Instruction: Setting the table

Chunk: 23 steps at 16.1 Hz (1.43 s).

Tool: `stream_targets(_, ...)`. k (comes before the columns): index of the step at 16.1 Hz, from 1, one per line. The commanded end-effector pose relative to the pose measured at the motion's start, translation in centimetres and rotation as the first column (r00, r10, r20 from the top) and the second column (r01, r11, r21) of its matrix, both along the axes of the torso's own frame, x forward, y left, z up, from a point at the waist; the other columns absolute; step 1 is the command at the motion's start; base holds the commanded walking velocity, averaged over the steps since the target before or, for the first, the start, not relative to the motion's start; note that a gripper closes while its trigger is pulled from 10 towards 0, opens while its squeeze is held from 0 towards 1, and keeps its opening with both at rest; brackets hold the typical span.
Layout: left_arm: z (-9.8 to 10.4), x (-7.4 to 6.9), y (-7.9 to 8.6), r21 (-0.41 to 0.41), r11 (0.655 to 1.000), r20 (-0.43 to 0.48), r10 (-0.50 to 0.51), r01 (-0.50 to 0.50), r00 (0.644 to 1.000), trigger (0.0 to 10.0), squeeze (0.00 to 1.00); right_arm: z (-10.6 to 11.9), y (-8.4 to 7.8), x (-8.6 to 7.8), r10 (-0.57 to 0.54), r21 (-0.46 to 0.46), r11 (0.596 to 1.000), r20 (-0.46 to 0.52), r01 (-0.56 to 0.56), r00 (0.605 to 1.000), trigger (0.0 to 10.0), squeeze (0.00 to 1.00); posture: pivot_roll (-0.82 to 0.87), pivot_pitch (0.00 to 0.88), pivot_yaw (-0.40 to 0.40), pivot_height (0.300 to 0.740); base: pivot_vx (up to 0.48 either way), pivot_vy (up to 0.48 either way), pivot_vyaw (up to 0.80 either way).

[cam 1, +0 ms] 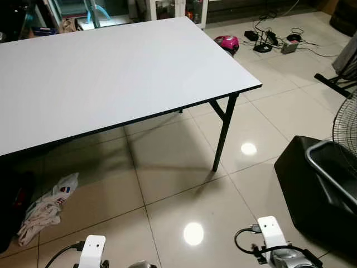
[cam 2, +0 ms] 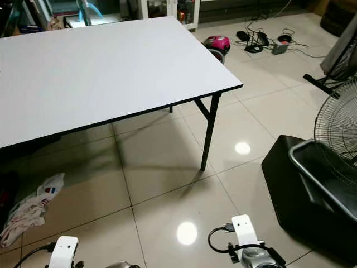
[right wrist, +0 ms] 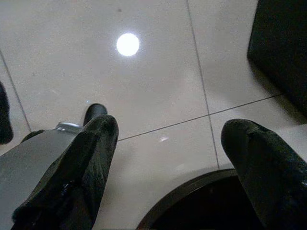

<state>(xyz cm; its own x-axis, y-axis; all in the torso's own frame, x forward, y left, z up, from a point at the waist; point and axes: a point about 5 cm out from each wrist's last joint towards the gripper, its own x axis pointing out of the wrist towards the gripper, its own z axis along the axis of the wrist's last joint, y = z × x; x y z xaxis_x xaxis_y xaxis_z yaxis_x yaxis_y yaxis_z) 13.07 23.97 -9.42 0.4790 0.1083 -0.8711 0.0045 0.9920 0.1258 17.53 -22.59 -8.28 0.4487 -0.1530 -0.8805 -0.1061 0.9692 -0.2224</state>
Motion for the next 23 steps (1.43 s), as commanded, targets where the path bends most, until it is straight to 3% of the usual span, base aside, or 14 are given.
stream_targets(1,1.5,2.8,0.9,0.005,1.000,0.143,0.029,-0.030,0.989,10.0,0.00,1.8,-2.9,1.9,-0.129,-0.097,0.985,0.153,0.145,0.980,10.0,0.00,-0.11,0.013,0.019,0.740,0.000,0.000,0.00)
stream_targets(2,2.2,4.1,1.0,0.002,1.000,0.214,0.021,-0.022,0.977,10.0,0.00,2.7,-3.5,3.0,-0.139,-0.112,0.980,0.219,0.166,0.966,10.0,0.00,-0.12,0.013,0.023,0.740,0.000,0.000,0.00)
stream_targets(3,4.7,7.9,-0.1,0.028,0.993,0.419,-0.115,0.114,0.901,10.0,0.00,5.0,-4.1,6.0,-0.135,-0.080,0.981,0.379,0.178,0.915,10.0,0.00,-0.12,0.019,0.016,0.740,0.000,0.000,0.00)
stream_targets(4,5.2,8.4,-0.5,0.041,0.988,0.451,-0.151,0.149,0.879,10.0,0.00,5.4,-4.1,6.4,-0.133,-0.073,0.982,0.403,0.176,0.906,10.0,0.00,-0.12,0.019,0.016,0.740,0.000,0.000,0.00)
stream_targets(5,6.6,9.9,-2.0,0.043,0.968,0.554,-0.229,0.247,0.800,10.0,0.00,6.3,-4.2,7.4,-0.133,-0.045,0.984,0.459,0.173,0.878,10.0,0.00,-0.12,0.020,0.012,0.740,0.000,0.000,0.00)
stream_targets(6,7.9,10.3,-5.2,-0.007,0.907,0.644,-0.318,0.421,0.696,10.0,0.00,7.2,-3.9,8.5,-0.137,-0.005,0.986,0.526,0.165,0.839,10.0,0.00,-0.12,0.022,0.010,0.740,0.000,0.000,0.00)
stream_targets(7,8.3,10.1,-6.5,-0.021,0.871,0.669,-0.352,0.490,0.654,10.0,0.00,7.6,-3.7,8.8,-0.141,0.014,0.987,0.555,0.160,0.820,10.0,0.00,-0.13,0.023,0.011,0.740,0.000,0.000,0.00)
stream_targets(10,10.1,8.6,-9.3,-0.106,0.765,0.750,-0.358,0.635,0.557,10.0,0.00,9.1,0.0,10.3,-0.206,0.314,0.949,0.675,-0.023,0.708,10.0,0.00,-0.13,0.033,0.013,0.740,0.000,0.000,0.00)
stream_targets(11,10.9,9.1,-8.9,-0.116,0.802,0.777,-0.294,0.586,0.556,10.0,0.00,9.8,1.2,10.5,-0.216,0.362,0.928,0.714,-0.087,0.666,10.0,0.00,-0.13,0.039,0.014,0.740,0.000,0.000,0.00)
stream_targets(13,13.4,10.8,-7.0,-0.115,0.938,0.833,-0.089,0.328,0.547,10.0,0.00,10.6,2.5,10.8,-0.174,0.318,0.940,0.762,-0.127,0.624,10.0,0.00,-0.15,0.038,0.021,0.740,0.000,0.000,0.00)
stream_targets(14,13.6,10.7,-7.0,-0.114,0.940,0.833,-0.087,0.323,0.547,10.0,0.00,10.7,2.7,10.8,-0.166,0.316,0.939,0.766,-0.139,0.620,10.0,0.00,-0.15,0.037,0.025,0.740,0.000,0.000,0.00)
stream_targets(17,12.3,9.7,-7.5,0.011,0.948,0.776,-0.210,0.319,0.595,10.0,0.00,11.1,6.8,11.2,-0.013,0.267,0.910,0.783,-0.318,0.621,10.0,0.00,-0.14,0.031,0.015,0.740,0.000,0.000,0.00)
stream_targets(19,11.9,9.1,-7.5,-0.003,0.969,0.763,-0.157,0.247,0.627,10.0,0.00,10.9,8.0,10.5,0.112,0.181,0.899,0.786,-0.400,0.608,10.0,0.00,-0.13,0.030,0.008,0.740,0.000,0.000,0.00)
stream_targets(23,11.6,9.2,-7.4,0.005,0.987,0.754,-0.110,0.163,0.648,10.0,0.00,10.3,8.6,10.2,0.187,0.146,0.881,0.766,-0.450,0.615,10.0,0.00,-0.11,0.019,-0.014,0.740,0.000,0.000,0.00)
